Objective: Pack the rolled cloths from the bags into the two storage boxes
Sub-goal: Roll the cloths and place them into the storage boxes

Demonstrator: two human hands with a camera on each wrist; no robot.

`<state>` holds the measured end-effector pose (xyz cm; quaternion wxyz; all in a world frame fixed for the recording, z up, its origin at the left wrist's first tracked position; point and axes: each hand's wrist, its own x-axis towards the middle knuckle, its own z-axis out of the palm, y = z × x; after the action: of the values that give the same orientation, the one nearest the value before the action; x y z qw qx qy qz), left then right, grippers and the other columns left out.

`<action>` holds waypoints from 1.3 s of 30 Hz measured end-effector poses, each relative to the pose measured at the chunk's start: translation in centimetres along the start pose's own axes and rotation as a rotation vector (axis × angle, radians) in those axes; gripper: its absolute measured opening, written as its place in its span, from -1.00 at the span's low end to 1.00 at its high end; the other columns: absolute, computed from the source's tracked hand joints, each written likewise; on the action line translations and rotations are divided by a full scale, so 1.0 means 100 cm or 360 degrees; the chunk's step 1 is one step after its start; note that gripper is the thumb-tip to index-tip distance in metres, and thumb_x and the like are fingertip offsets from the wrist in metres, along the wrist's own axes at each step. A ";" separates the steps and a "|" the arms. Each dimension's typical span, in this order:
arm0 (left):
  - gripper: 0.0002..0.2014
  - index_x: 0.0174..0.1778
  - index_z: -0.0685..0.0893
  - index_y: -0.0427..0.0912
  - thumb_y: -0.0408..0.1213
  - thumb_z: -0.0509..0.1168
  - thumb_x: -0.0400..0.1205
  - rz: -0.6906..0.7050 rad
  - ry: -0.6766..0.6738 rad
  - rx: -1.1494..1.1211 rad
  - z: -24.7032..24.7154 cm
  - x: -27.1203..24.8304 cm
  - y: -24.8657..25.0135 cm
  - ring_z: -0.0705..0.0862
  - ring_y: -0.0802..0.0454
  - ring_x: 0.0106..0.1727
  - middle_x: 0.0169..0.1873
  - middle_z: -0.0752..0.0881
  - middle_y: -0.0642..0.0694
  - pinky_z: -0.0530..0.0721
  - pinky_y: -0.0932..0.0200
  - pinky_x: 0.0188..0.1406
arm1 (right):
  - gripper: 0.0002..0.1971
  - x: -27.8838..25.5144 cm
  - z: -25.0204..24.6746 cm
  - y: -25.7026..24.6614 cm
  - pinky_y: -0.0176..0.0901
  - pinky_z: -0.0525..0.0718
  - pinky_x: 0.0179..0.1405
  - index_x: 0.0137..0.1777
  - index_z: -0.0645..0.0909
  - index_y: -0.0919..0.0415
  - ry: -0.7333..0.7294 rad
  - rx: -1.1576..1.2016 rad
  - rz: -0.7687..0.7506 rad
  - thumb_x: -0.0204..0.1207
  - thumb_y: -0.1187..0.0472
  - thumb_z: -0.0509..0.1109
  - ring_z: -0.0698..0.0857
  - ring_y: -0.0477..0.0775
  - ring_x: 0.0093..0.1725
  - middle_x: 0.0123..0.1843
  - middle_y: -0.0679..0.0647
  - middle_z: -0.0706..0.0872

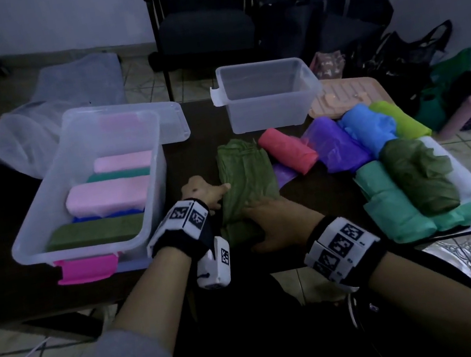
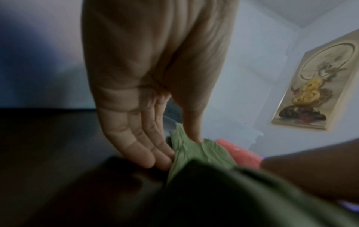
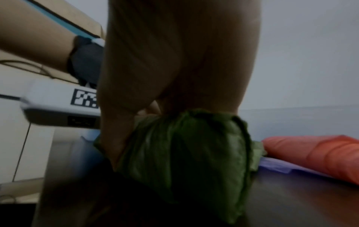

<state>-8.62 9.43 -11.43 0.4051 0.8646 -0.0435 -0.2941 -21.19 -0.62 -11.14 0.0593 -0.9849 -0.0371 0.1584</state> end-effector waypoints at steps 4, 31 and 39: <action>-0.60 0.11 0.65 -0.38 -0.20 0.50 0.48 0.0008 -0.0130 0.0133 0.000 0.001 0.002 0.69 -0.04 -0.14 -0.05 0.72 -0.24 0.70 0.15 -0.25 | -0.43 -0.003 -0.002 0.001 -0.05 0.44 0.22 0.34 0.46 0.21 0.0009 0.0048 -0.0017 0.41 -0.05 0.46 0.51 0.18 0.34 0.31 0.17 0.56; -0.51 0.58 0.30 -0.06 -0.17 0.18 0.70 0.0650 -0.0277 0.0888 0.007 -0.006 0.011 0.26 -0.11 0.59 0.60 0.23 -0.13 0.27 0.08 0.50 | -0.34 -0.006 -0.003 0.001 -0.10 0.50 0.21 0.46 0.44 -0.02 -0.0216 0.0182 -0.0037 0.32 0.12 0.51 0.53 0.13 0.37 0.34 0.10 0.58; -0.34 0.66 -0.15 0.00 0.05 0.02 0.72 0.0711 -0.0581 0.1418 0.013 0.015 -0.017 -0.29 -0.16 0.65 0.64 -0.27 -0.15 -0.17 -0.03 0.60 | -0.34 -0.008 0.001 -0.005 -0.12 0.56 0.19 0.45 0.44 0.04 -0.0333 0.0382 -0.0076 0.32 0.15 0.54 0.61 0.15 0.28 0.31 0.13 0.63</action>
<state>-8.35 9.23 -13.97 0.0372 0.8573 -0.4171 -0.2994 -21.96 -0.21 -10.91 0.1763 -0.9476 -0.0475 0.2620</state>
